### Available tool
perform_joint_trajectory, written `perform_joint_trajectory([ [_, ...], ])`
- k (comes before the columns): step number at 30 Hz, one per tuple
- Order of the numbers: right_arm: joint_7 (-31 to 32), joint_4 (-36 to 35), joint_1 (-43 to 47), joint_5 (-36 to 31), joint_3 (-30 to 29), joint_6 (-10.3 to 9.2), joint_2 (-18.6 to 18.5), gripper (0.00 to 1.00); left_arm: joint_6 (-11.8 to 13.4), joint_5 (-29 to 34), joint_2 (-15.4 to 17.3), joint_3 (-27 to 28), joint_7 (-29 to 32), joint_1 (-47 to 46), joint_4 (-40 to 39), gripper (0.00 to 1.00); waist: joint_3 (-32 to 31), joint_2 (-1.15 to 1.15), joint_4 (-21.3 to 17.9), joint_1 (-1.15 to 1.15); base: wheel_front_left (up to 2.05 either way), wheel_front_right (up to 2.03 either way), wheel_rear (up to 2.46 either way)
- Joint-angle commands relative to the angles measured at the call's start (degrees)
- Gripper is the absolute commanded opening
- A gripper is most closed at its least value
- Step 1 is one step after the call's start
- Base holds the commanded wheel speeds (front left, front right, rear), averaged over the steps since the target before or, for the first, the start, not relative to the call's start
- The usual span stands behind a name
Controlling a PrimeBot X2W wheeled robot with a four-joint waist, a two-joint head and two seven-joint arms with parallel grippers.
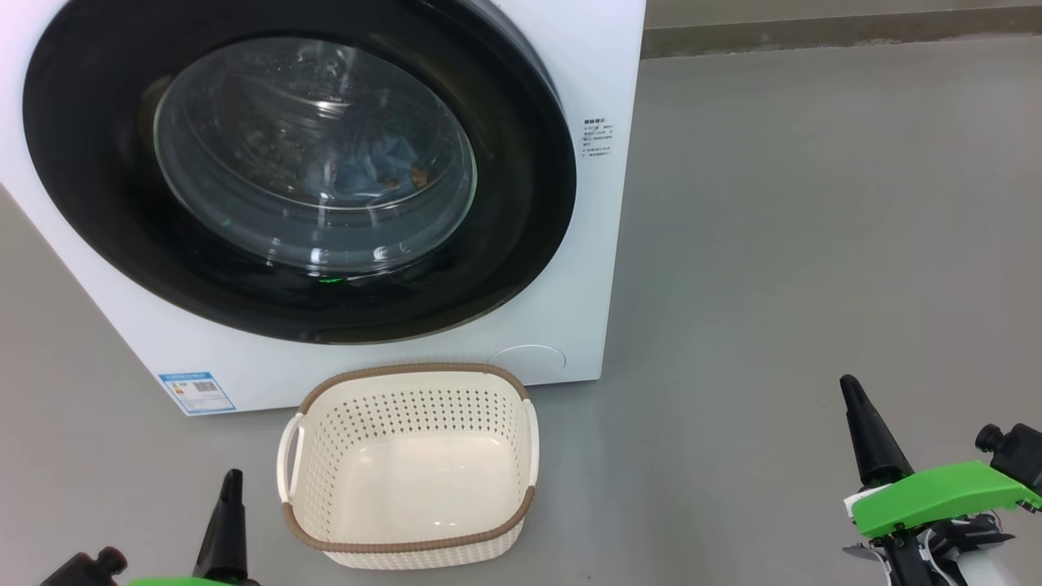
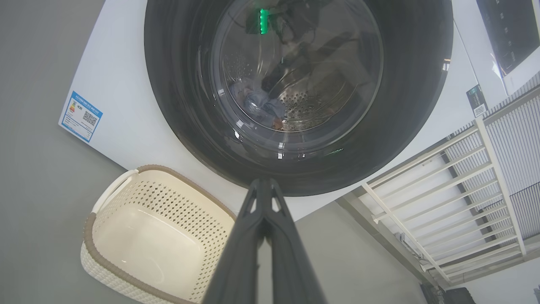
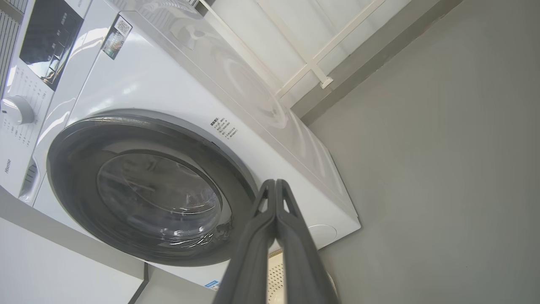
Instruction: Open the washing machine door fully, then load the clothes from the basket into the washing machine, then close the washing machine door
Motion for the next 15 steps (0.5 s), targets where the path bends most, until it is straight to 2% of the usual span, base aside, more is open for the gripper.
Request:
perform_joint_trajectory([
  [1,0.57,-1.57,-1.44,1.22,-0.36,-0.07,-0.36,0.0,-0.2,-1.17,0.48,1.53,0.27,-2.33,-1.75,0.0,0.01,0.0,0.01,0.0,0.0,0.0,0.0],
  [15,2.75,-1.64,-1.32,7.68,-2.23,-0.08,0.8,0.0,-0.25,-7.23,-0.37,3.08,2.37,-2.61,-1.97,0.0,0.09,0.0,0.1,0.0,0.0,0.0,0.0],
])
